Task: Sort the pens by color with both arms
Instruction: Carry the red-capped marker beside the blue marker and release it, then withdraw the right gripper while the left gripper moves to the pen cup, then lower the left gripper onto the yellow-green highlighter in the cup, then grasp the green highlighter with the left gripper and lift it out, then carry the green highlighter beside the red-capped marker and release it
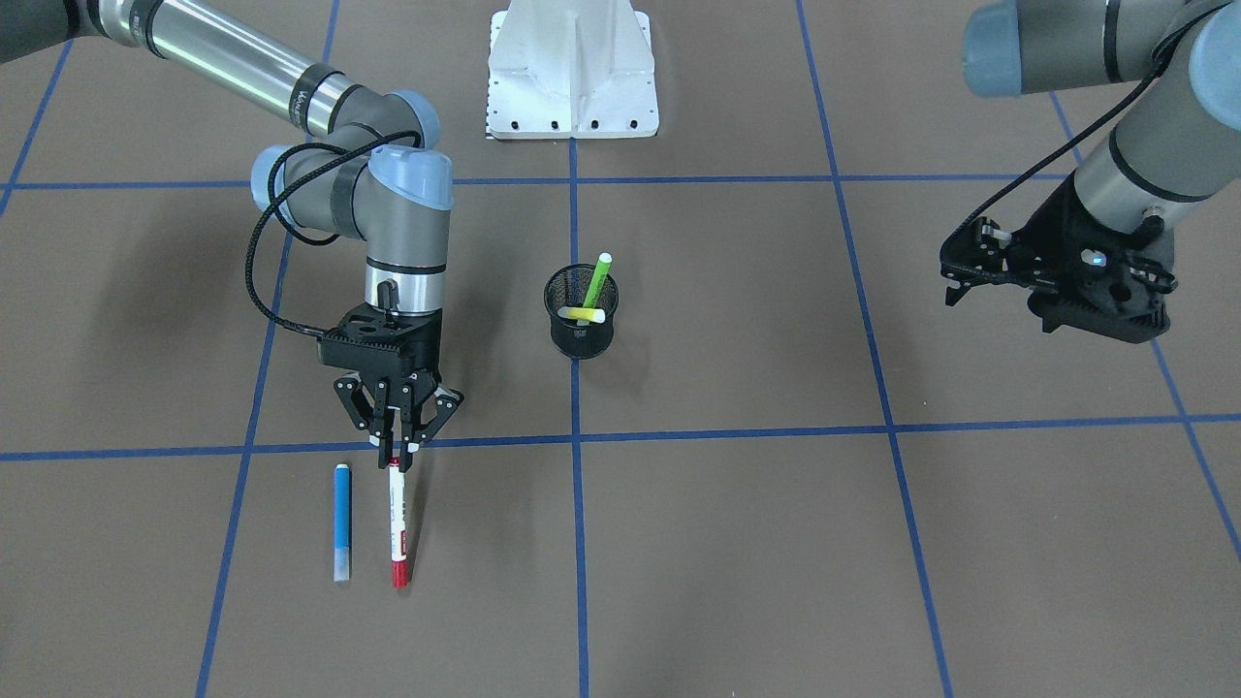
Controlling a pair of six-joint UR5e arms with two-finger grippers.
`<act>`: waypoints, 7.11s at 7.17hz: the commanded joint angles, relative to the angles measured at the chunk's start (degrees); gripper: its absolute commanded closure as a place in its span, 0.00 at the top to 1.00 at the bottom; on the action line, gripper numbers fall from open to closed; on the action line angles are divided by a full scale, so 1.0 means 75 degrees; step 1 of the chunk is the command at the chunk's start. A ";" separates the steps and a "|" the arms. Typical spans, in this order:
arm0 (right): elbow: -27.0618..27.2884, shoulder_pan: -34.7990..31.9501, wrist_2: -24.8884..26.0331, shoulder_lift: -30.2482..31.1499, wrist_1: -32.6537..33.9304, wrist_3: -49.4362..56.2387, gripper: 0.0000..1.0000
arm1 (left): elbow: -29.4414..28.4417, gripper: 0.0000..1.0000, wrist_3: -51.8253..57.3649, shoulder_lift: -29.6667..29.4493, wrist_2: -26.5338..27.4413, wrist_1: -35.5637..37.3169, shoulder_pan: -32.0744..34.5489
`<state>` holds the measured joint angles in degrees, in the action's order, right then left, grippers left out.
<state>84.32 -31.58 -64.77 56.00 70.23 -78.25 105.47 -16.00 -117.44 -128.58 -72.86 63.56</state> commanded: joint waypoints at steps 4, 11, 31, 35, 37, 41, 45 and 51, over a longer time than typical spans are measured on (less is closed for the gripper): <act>0.0557 -0.0661 -0.1481 -0.0037 0.0000 0.0670 0.99 | -0.0059 0.99 -0.0547 -0.0091 0.0000 -0.0117 -0.0153; 0.0641 -0.3238 -0.6544 -0.0084 0.1075 0.2305 0.99 | -0.0641 0.99 -0.3457 -0.1447 0.0480 -0.0797 -0.2144; 0.0066 -0.4813 -0.8602 0.0338 0.1535 0.5101 0.99 | -0.3235 0.22 -0.3527 -0.3854 0.0422 0.0363 -0.3987; 0.0067 -0.4813 -0.8590 0.0338 0.1523 0.5089 0.99 | -0.2780 0.00 -0.3516 -0.3865 0.0433 0.0619 -0.3987; 0.0067 -0.4813 -0.8590 0.0326 0.1523 0.5089 0.99 | -0.1775 0.00 -0.3492 -0.3865 0.0434 0.1484 -0.3964; 0.0067 -0.4813 -0.8590 0.0314 0.1500 0.5077 0.99 | -0.0446 0.00 -0.4166 -0.3889 0.0480 0.2122 -0.3355; 0.0067 -0.4801 -0.8590 0.0302 0.1465 0.5030 0.99 | -0.1332 0.00 -0.6243 -0.3877 0.1662 -0.0286 -0.3213; 0.0090 -0.4778 -0.8579 0.0338 0.1429 0.5007 0.99 | -0.6028 0.00 -0.7442 -0.5669 0.2800 -0.4350 -0.3330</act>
<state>84.92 -67.49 -129.12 58.48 81.01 -40.68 68.94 -71.28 -156.63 -108.87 -98.10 38.85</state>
